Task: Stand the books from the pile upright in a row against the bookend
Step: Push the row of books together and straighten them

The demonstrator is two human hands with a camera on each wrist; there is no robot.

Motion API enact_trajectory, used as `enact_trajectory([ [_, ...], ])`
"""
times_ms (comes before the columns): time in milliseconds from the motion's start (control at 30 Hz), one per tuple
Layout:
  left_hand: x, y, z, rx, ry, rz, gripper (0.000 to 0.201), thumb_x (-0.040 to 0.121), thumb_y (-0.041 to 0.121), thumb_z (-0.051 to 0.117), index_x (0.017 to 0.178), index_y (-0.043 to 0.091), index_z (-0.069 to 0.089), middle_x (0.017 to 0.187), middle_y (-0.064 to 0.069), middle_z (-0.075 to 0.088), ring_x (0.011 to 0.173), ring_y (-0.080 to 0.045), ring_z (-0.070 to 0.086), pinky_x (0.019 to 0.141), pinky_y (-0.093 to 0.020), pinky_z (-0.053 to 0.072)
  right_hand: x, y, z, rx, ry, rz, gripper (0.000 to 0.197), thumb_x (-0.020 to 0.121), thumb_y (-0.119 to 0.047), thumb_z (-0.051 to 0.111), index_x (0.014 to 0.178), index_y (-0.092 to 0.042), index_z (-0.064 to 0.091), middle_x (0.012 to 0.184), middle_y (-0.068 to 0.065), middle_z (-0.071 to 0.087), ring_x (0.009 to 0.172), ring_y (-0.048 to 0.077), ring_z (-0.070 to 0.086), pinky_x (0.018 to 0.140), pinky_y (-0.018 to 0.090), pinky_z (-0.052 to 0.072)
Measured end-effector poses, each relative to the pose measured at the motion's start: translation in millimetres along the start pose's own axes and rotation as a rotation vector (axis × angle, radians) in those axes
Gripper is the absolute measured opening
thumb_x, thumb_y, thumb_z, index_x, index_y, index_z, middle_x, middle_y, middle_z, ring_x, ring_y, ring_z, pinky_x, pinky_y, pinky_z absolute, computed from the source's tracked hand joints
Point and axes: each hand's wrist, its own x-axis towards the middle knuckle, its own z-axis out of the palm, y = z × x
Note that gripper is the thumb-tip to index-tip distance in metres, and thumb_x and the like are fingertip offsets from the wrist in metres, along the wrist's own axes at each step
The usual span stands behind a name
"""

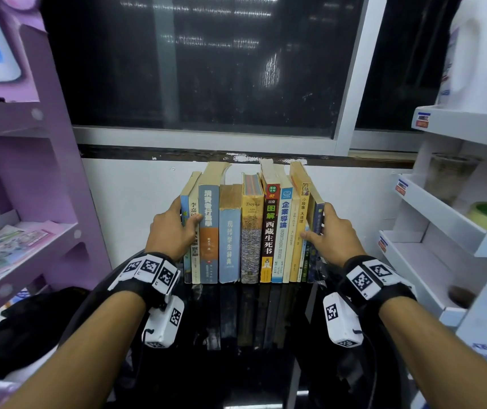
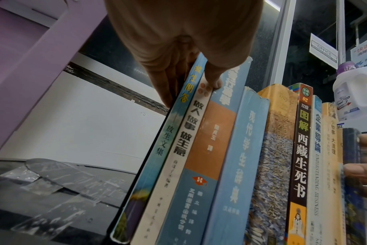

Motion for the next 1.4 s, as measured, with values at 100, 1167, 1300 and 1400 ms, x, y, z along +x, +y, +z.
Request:
enact_trajectory([
  [100, 1, 0, 1, 0.001, 0.008, -0.008, 0.034, 0.091, 0.04, 0.054, 0.119, 0.02, 0.051, 0.104, -0.012, 0.069, 0.093, -0.035, 0.063, 0.083, -0.046, 0.053, -1, -2, -1, 0.004, 0.006, 0.008, 0.048, 0.091, -0.024, 0.065, 0.129, -0.017, 0.037, 0.12, 0.01, 0.064, 0.101, 0.028, 0.065, 0.083, 0.039, 0.053],
  [1167, -6, 17, -67, 0.034, -0.195, 0.111, 0.059, 0.098, 0.039, 0.045, 0.15, 0.018, 0.026, 0.152, -0.005, 0.036, 0.137, -0.024, 0.035, 0.11, -0.036, 0.028, -30, -11, -1, -0.055, 0.397, -0.269, 0.06, 0.096, -0.028, 0.054, 0.149, -0.018, 0.028, 0.158, 0.005, 0.025, 0.146, 0.021, 0.023, 0.117, 0.036, 0.017],
  [1300, -3, 24, -76, -0.035, -0.186, 0.136, 0.056, 0.098, 0.041, 0.044, 0.149, 0.023, 0.03, 0.154, 0.0, 0.032, 0.141, -0.018, 0.029, 0.114, -0.036, 0.022, -32, -32, 10, -0.274, 0.317, -0.486, 0.062, 0.097, -0.035, 0.045, 0.153, -0.024, 0.021, 0.16, -0.004, 0.016, 0.149, 0.016, 0.006, 0.121, 0.04, 0.005],
  [1400, 0, 26, -79, -0.092, -0.176, 0.155, 0.053, 0.098, 0.041, 0.044, 0.147, 0.027, 0.033, 0.154, 0.002, 0.032, 0.141, -0.016, 0.028, 0.114, -0.034, 0.02, -34, -53, 23, -0.439, 0.226, -0.63, 0.061, 0.098, -0.041, 0.038, 0.153, -0.024, 0.017, 0.161, -0.004, 0.006, 0.148, 0.015, -0.007, 0.119, 0.038, -0.007],
])
